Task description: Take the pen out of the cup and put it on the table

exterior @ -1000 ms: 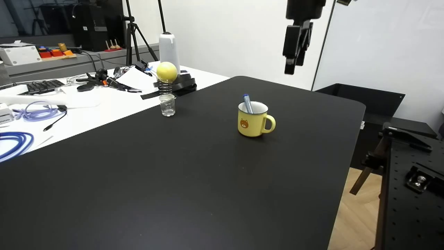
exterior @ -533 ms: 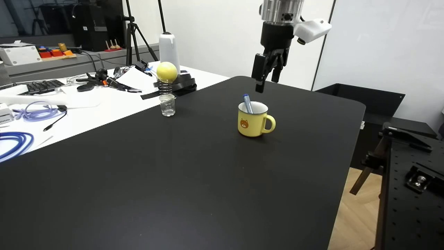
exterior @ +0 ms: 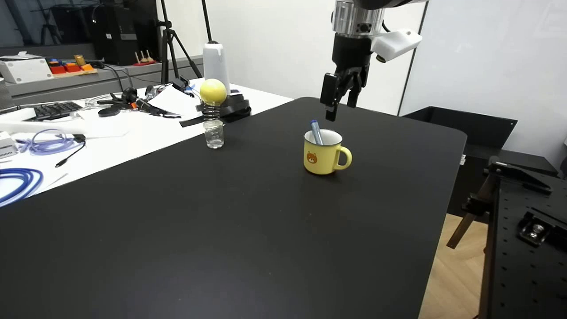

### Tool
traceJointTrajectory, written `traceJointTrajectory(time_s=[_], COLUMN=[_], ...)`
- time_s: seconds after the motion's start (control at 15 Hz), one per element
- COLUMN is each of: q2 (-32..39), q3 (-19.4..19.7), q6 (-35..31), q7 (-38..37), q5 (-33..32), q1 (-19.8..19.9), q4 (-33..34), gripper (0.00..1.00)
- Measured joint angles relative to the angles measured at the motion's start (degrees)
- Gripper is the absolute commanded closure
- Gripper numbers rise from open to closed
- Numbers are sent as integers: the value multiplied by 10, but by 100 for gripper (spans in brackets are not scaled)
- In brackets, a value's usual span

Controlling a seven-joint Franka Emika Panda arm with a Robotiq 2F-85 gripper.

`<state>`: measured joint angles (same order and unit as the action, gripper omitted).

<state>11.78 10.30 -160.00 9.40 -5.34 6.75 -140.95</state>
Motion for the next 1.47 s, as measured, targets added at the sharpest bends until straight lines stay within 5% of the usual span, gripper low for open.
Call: traceJointTrajectory(time_s=[0.33, 0.87, 1.0, 1.47], q2=[42, 111, 121, 124], q3=[16, 80, 91, 129], q6=[-65, -107, -108, -98], q7=[-71, -144, -155, -183], q5=[-30, -49, -49, -48], q1=[-11, -94, -113, -152], q4=[18, 67, 75, 74], gripper=[0, 0, 27, 77])
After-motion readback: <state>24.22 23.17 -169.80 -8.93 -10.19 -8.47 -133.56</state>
